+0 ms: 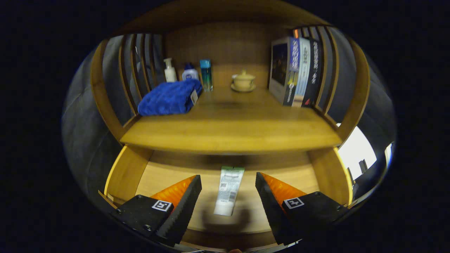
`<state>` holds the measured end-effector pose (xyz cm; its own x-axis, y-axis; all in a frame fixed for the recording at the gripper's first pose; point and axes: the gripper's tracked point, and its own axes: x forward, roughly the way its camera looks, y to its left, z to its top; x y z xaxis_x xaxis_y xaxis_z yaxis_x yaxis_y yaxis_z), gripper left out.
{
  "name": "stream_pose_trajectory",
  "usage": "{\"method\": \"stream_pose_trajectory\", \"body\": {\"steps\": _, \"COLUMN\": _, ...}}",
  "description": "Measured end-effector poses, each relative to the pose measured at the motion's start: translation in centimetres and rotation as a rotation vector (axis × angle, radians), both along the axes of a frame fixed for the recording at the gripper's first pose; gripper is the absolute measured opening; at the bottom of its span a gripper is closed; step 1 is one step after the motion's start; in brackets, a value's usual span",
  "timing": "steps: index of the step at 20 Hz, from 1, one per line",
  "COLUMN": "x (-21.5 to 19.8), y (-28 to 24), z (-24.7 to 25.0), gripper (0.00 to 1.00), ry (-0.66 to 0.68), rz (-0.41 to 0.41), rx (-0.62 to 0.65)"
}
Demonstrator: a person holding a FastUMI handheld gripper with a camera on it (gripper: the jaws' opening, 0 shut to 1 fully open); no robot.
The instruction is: Pull open the drawer, take out the items inside it, and place them on the countertop above the cabinet.
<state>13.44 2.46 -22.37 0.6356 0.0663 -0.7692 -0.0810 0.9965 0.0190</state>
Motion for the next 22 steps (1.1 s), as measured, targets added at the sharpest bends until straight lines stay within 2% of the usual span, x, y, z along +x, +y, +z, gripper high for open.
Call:
{"method": "stream_pose_trajectory", "body": {"steps": 2, "x": -0.4, "y": 0.1, "z": -2.6, "gripper": 1.0, "ry": 0.09, "rz": 0.006, "rx": -0.019}}
{"method": "stream_pose_trajectory", "body": {"steps": 6, "x": -0.7, "y": 0.7, "z": -5.2, "gripper": 1.0, "ry": 0.166, "rz": 0.016, "rx": -0.05}}
{"method": "stream_pose_trajectory", "body": {"steps": 15, "x": -1.9, "y": 1.2, "z": -6.9, "gripper": 0.99, "ry": 0.297, "rz": -0.004, "rx": -0.013}}
{"method": "stream_pose_trajectory", "body": {"steps": 20, "x": -2.0, "y": 0.4, "z": -7.8, "gripper": 0.92, "ry": 0.34, "rz": -0.031, "rx": -0.027}}
{"method": "stream_pose_trajectory", "body": {"steps": 22, "x": -2.3, "y": -0.4, "z": -8.7, "gripper": 0.84, "ry": 0.369, "rz": -0.039, "rx": -0.043}}
